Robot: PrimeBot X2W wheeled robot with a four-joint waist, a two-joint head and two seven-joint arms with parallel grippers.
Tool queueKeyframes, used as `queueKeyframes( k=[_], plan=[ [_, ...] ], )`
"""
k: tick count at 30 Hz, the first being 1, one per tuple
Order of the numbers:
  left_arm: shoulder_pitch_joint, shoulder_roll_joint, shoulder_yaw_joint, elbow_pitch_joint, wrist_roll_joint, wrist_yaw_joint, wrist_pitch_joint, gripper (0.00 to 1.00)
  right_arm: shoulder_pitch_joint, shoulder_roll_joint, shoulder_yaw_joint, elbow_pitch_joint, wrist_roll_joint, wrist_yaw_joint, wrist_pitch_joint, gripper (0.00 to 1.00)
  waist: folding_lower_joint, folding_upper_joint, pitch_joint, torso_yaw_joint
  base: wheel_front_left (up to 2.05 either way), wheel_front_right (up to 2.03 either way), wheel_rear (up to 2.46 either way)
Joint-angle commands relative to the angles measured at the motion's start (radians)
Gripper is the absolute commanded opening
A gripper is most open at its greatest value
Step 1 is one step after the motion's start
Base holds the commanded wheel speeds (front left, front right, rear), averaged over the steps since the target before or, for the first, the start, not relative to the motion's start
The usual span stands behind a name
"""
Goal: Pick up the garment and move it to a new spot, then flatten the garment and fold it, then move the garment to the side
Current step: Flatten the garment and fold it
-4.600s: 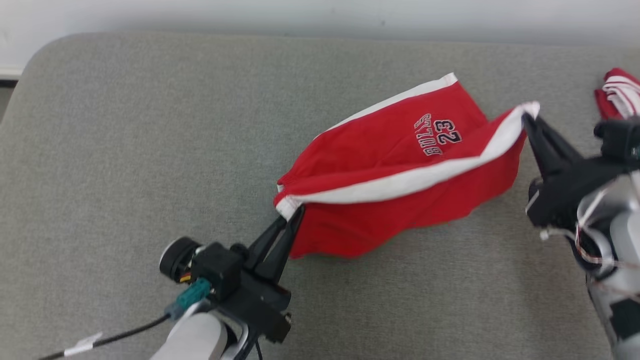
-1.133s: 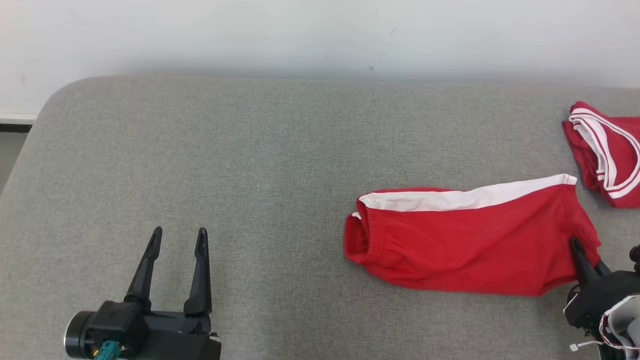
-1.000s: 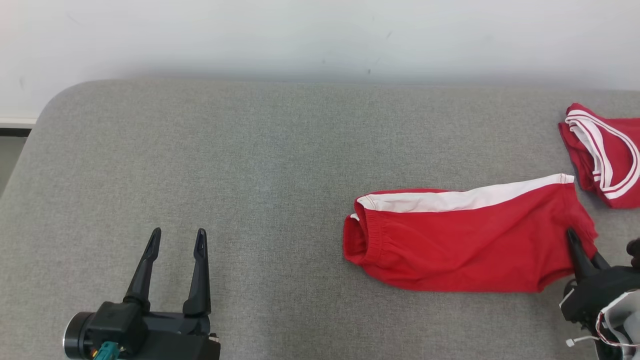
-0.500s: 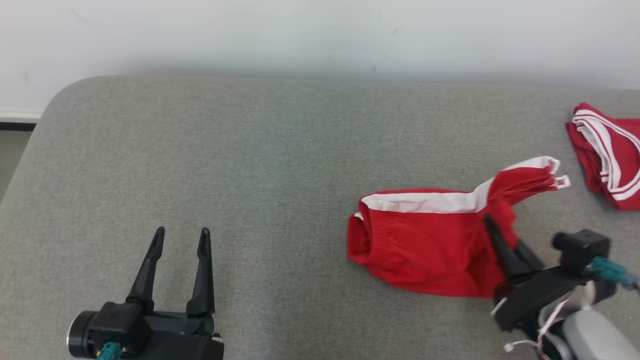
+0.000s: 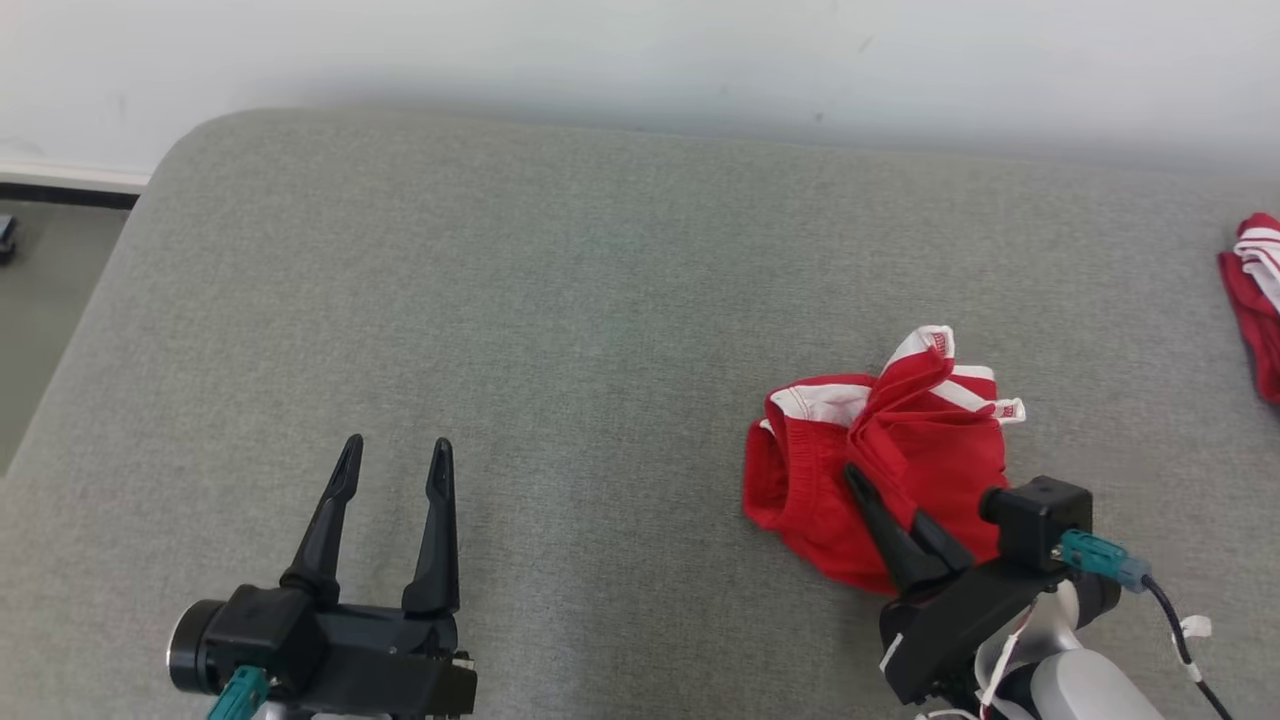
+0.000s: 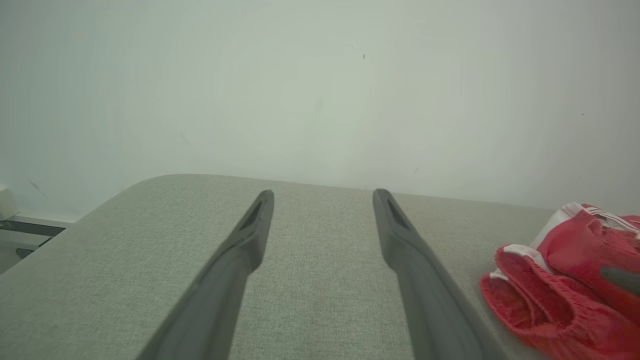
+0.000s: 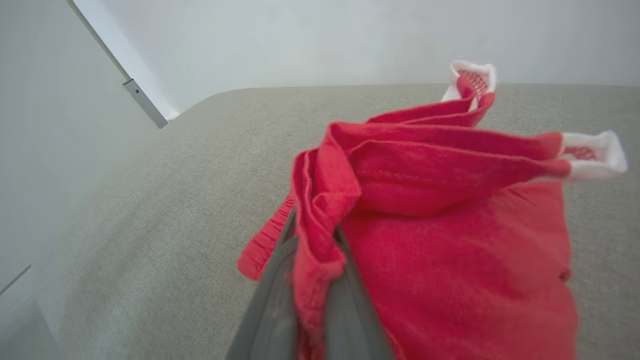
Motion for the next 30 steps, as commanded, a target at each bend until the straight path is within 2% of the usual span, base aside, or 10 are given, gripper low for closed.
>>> queueKeyframes(
  k=[1,8,9,10,21,30],
  plan=[
    [-0.014,-0.002,-0.004,0.000,-0.005,0.006,-0.003,1.00,0.006,0.009,0.000,0.005,-0.012,-0.003,0.002,0.00,-0.0001,-0.0001,0.011,0.017,0.00,0.00,0.00],
    [-0.022,-0.002,-0.014,0.004,-0.016,0.015,-0.003,1.00,-0.013,0.037,0.008,0.053,-0.049,-0.003,-0.014,0.00,-0.0001,-0.0001,0.019,0.028,0.00,0.00,0.00],
    [-0.022,-0.002,-0.015,0.006,-0.017,0.015,-0.003,1.00,-0.017,0.039,0.011,0.059,-0.054,-0.003,-0.021,0.63,-0.0001,-0.0001,0.018,0.028,0.00,0.00,0.00],
    [-0.021,-0.002,-0.013,0.007,-0.018,0.014,-0.003,1.00,-0.016,0.043,0.014,0.063,-0.054,-0.003,-0.027,1.00,-0.0001,-0.0001,0.016,0.027,0.00,0.00,0.00],
    [0.017,-0.002,0.030,-0.004,0.006,0.015,-0.003,1.00,0.017,0.009,-0.051,0.000,-0.047,-0.003,-0.136,1.00,-0.0001,-0.0001,-0.017,-0.013,0.00,0.00,0.00],
    [0.043,-0.001,0.083,-0.018,0.059,0.001,-0.003,1.00,0.145,0.020,-0.235,-0.100,-0.049,-0.003,-0.222,1.00,-0.0001,-0.0001,-0.037,-0.047,0.00,0.00,0.00]
  ],
)
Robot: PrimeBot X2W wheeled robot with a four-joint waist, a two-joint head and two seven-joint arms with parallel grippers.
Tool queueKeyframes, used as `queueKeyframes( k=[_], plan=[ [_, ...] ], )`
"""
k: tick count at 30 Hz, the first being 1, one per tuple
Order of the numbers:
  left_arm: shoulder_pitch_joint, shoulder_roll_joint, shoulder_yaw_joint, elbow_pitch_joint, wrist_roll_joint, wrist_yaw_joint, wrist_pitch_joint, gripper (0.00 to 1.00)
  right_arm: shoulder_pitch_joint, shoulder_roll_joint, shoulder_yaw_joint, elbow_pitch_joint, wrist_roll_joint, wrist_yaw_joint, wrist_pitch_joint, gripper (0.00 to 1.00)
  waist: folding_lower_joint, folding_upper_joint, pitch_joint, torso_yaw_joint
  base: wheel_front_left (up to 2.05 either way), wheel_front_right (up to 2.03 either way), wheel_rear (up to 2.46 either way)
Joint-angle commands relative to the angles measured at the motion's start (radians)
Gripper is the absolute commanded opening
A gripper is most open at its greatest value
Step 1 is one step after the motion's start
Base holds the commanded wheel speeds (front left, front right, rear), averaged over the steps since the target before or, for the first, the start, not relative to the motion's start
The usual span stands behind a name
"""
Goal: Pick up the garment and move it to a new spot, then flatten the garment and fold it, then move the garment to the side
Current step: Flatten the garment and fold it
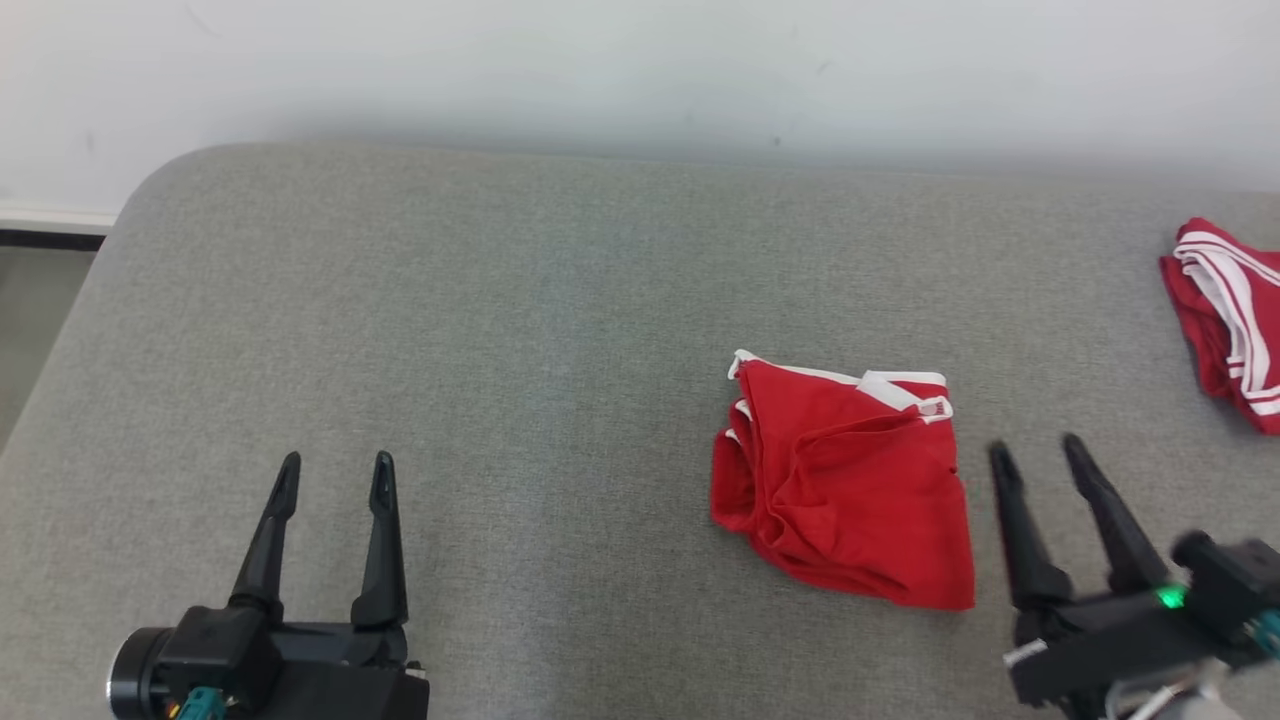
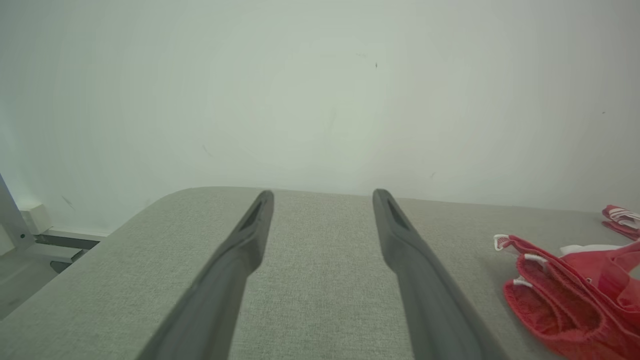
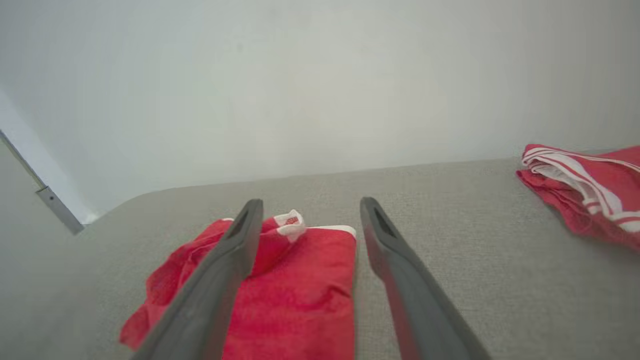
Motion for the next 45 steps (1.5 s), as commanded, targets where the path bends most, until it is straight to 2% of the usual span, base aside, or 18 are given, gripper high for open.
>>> queueKeyframes(
  k=[1,8,9,10,11,18,32,39,45],
  plan=[
    [0.014,-0.001,0.006,-0.004,0.008,-0.006,-0.003,1.00,0.020,0.004,-0.013,0.000,-0.007,-0.003,-0.006,1.00,0.0000,0.0000,-0.005,-0.007,0.00,0.00,0.00],
    [0.022,-0.001,0.023,-0.008,0.030,-0.014,-0.003,1.00,0.076,0.032,-0.089,0.031,-0.040,-0.003,-0.034,1.00,0.0000,0.0000,-0.008,-0.018,0.00,0.00,0.00],
    [0.022,-0.001,0.024,-0.006,0.032,-0.014,-0.003,1.00,0.074,0.037,-0.092,0.041,-0.041,-0.003,-0.036,0.67,0.0000,0.0000,-0.009,-0.017,0.00,0.00,0.00],
    [0.021,-0.001,0.023,-0.005,0.033,-0.014,-0.003,1.00,0.069,0.039,-0.094,0.053,-0.042,-0.003,-0.037,0.09,0.0000,0.0000,-0.009,-0.016,0.00,0.00,0.00],
    [0.020,-0.001,0.022,-0.004,0.033,-0.015,-0.003,1.00,0.060,0.040,-0.096,0.065,-0.043,-0.003,-0.039,0.00,0.0000,0.0000,-0.008,-0.015,0.00,0.00,0.00],
    [0.006,-0.001,0.008,-0.004,0.033,-0.022,-0.003,1.00,-0.048,0.043,-0.084,0.190,-0.055,-0.003,-0.043,0.00,0.0000,0.0000,0.001,0.011,0.00,0.00,0.00],
    [-0.022,-0.001,-0.021,-0.001,0.015,-0.012,-0.003,1.00,-0.311,0.048,-0.025,0.590,-0.071,-0.003,-0.089,0.00,0.0000,0.0000,0.049,0.087,0.00,0.00,0.00],
    [-0.036,-0.001,-0.030,0.004,0.008,-0.009,-0.003,1.00,-0.403,0.078,-0.004,0.720,-0.084,-0.003,-0.100,0.00,0.0000,0.0000,0.061,0.109,0.00,0.00,0.00],
    [-0.037,-0.001,-0.032,0.007,0.003,-0.006,-0.003,1.00,-0.453,0.118,0.051,0.760,-0.099,-0.003,-0.106,0.00,0.0000,0.0000,0.062,0.120,0.00,0.00,0.00]
  ],
)
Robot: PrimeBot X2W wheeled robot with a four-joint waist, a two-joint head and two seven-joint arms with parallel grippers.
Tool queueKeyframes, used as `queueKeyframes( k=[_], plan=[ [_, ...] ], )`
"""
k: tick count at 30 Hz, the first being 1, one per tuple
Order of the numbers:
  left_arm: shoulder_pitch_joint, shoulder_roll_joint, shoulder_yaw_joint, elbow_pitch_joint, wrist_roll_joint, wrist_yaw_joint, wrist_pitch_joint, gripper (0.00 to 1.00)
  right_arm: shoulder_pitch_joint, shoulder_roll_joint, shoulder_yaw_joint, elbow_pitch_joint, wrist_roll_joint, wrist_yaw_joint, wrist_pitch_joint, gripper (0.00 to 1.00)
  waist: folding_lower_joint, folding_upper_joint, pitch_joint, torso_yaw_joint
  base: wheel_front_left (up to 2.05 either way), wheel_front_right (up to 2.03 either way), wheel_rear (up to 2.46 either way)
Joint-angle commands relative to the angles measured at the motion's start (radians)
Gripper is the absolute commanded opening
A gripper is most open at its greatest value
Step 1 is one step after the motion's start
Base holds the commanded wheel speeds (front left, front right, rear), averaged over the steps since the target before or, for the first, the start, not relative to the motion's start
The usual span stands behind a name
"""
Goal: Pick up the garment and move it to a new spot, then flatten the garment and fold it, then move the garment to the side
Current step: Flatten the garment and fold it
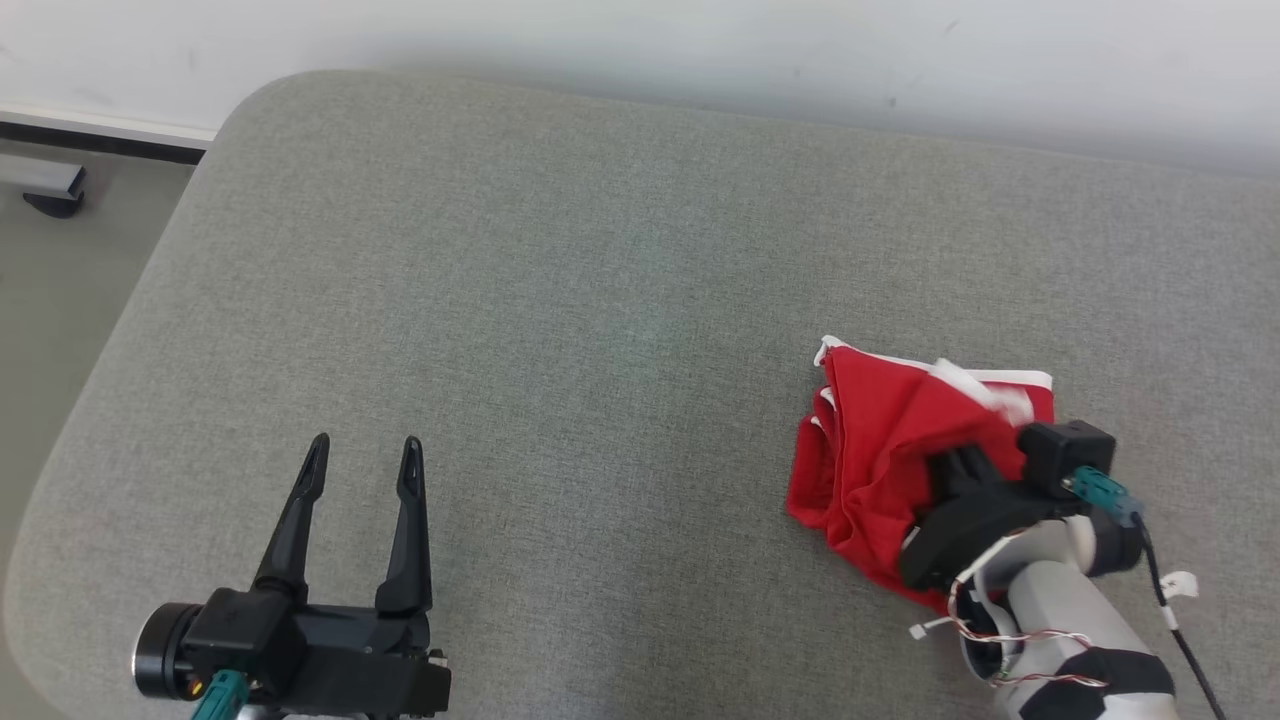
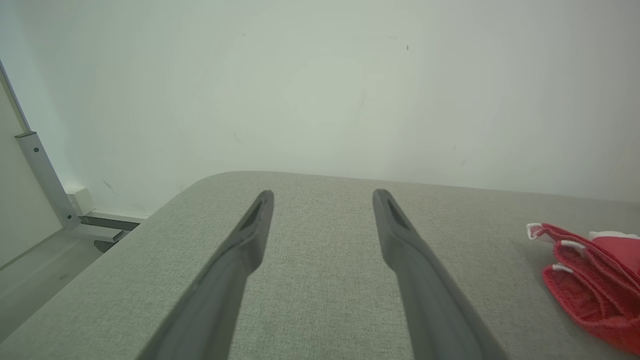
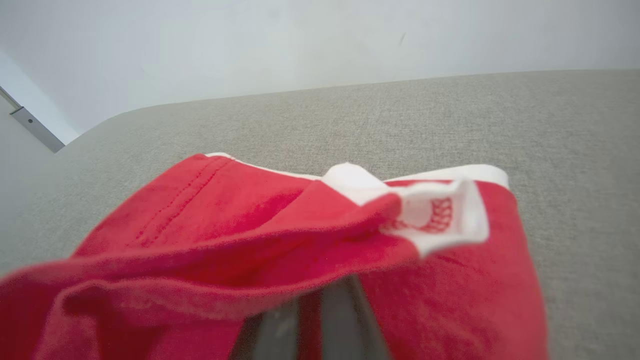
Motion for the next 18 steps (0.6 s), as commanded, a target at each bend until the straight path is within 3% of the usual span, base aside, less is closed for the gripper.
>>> queueKeyframes(
  k=[1,11,18],
  plan=[
    [-0.010,-0.001,-0.001,0.001,-0.004,0.002,-0.003,1.00,-0.012,0.011,0.012,-0.006,-0.005,-0.003,-0.005,0.00,-0.0001,-0.0001,0.001,0.002,0.00,0.00,0.00],
    [-0.017,-0.002,-0.026,0.003,-0.017,0.014,-0.003,1.00,-0.010,0.060,0.121,-0.035,-0.008,-0.003,-0.005,0.00,-0.0001,-0.0001,0.003,0.027,0.00,0.00,0.00],
    [-0.014,-0.002,-0.031,0.007,-0.023,0.018,-0.003,1.00,0.025,0.064,0.216,-0.092,0.049,-0.003,-0.005,0.00,-0.0001,-0.0001,-0.003,0.037,0.00,0.00,0.00]
  ],
)
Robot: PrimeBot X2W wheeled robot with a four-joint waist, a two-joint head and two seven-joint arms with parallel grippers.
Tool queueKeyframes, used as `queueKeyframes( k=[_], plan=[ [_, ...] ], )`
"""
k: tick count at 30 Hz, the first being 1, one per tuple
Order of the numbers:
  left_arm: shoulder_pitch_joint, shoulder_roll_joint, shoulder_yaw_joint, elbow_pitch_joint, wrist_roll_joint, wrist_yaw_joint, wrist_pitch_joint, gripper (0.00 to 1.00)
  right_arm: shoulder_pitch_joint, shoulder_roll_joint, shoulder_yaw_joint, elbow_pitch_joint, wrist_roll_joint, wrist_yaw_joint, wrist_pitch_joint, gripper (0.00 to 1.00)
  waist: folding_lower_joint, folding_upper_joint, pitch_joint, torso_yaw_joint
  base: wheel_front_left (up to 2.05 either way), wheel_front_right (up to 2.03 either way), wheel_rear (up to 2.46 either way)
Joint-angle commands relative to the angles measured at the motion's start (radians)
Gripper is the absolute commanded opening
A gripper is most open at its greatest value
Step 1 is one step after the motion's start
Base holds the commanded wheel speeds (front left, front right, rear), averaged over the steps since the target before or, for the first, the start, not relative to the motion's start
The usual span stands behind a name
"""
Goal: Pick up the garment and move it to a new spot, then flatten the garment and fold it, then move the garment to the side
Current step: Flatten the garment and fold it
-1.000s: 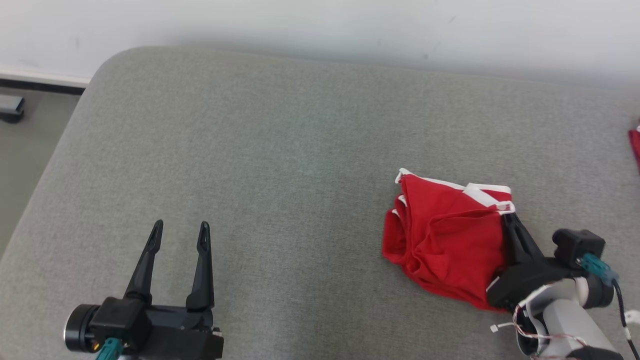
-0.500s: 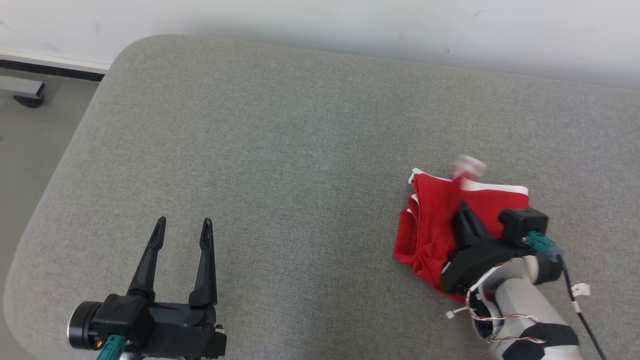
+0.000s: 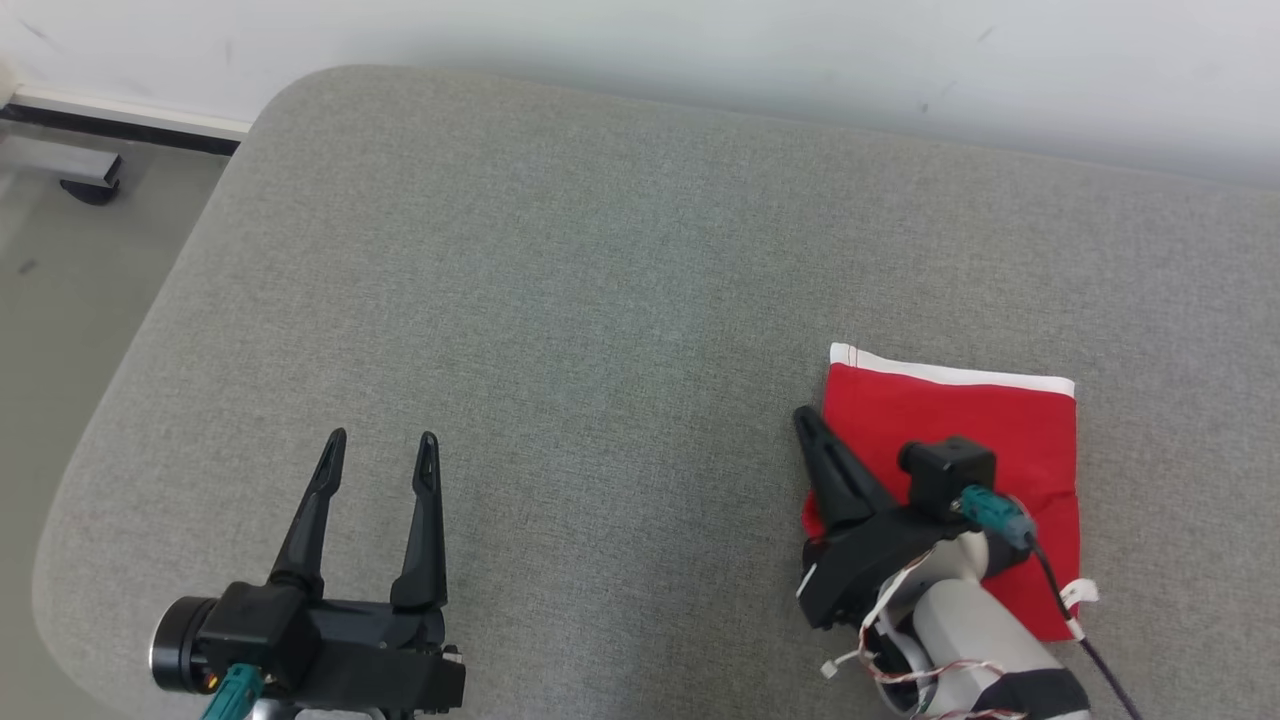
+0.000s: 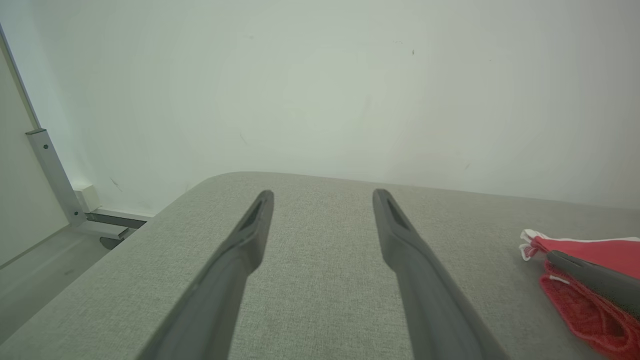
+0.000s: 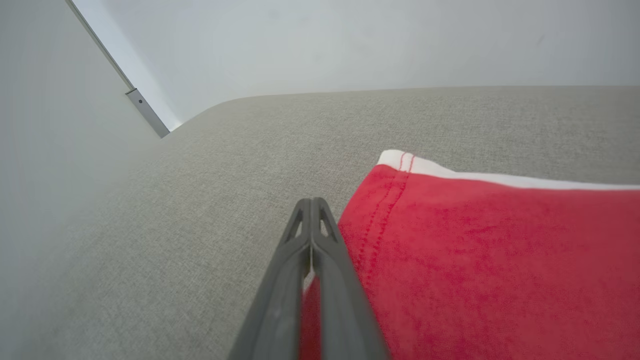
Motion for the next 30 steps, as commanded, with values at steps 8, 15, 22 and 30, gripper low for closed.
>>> queueKeyframes(
  k=[8,15,22,30],
  plan=[
    [0.016,-0.002,0.015,-0.006,0.004,0.005,-0.003,1.00,0.026,0.002,0.019,-0.109,0.019,-0.003,-0.004,0.00,0.0001,-0.0001,-0.015,-0.043,0.00,0.00,0.00],
    [0.024,-0.002,0.030,-0.014,0.025,0.000,-0.003,1.00,0.055,-0.010,-0.053,-0.221,-0.021,-0.003,-0.004,0.00,0.0001,-0.0001,-0.033,-0.099,0.00,0.00,0.00],
    [0.037,-0.001,0.057,-0.013,0.046,-0.009,-0.003,1.00,0.130,-0.070,-0.131,-0.346,-0.048,-0.003,-0.004,0.00,0.0001,-0.0001,-0.062,-0.169,0.00,0.00,0.00],
    [0.061,0.002,0.091,-0.015,0.056,-0.016,-0.003,1.00,0.249,-0.110,-0.182,-0.448,-0.056,-0.003,-0.004,0.00,0.0001,-0.0001,-0.097,-0.242,0.00,0.00,0.00]
  ],
)
